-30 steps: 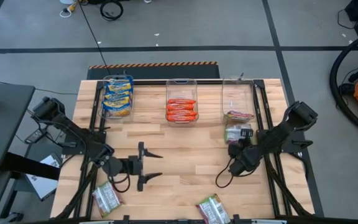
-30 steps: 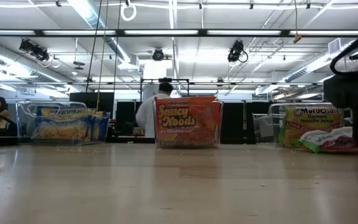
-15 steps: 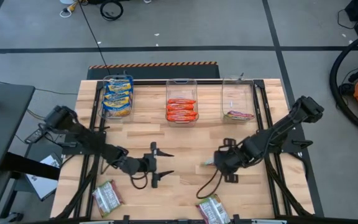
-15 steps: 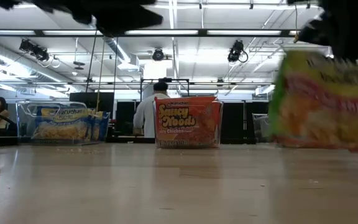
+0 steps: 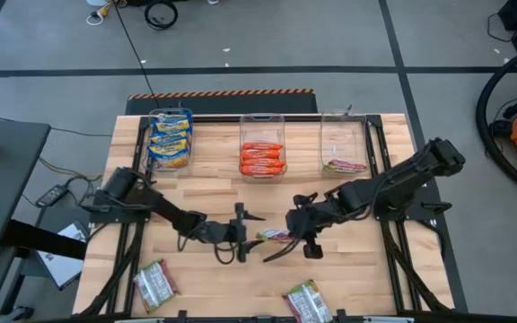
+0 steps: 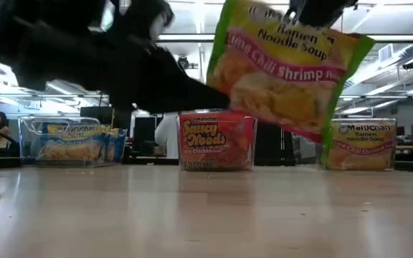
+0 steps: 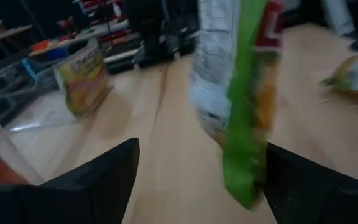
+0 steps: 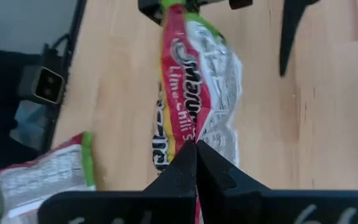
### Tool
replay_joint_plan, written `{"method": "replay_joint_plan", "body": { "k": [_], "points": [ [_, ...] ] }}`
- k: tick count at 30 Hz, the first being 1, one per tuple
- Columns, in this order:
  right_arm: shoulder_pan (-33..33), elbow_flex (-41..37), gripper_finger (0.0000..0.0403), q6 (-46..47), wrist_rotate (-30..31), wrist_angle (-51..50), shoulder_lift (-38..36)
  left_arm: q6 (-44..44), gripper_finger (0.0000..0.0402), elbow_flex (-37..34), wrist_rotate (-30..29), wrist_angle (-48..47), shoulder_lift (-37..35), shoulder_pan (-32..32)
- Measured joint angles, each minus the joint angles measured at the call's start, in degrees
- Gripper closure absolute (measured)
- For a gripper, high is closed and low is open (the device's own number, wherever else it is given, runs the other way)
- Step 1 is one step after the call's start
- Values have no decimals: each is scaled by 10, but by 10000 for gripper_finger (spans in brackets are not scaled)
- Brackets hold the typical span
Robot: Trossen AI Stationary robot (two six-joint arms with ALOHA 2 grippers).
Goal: Sort Maruchan noodles
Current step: Put the green noodle pack into the right transparent bin
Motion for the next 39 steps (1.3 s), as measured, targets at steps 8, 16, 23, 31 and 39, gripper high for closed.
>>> {"method": "replay_joint_plan", "body": {
  "k": [8, 16, 23, 31, 39],
  "points": [
    [-16, -1, 401, -87, -12, 64, 56, 25, 88, 71, 102, 0, 71, 32],
    [-6, -1, 380, -134, 5, 89, 58, -10, 165, 130, 80, -100, 81, 35],
    [17, 44, 285, -142, 55, 33, 58, -43, 296, 134, 32, -134, 79, 38],
    [16, 64, 128, -147, 162, -43, 61, -63, 302, 134, -20, -133, 79, 58],
    [-29, 32, 71, -166, 172, -46, 68, 26, 308, 159, -52, -136, 79, 57]
  ]
}}
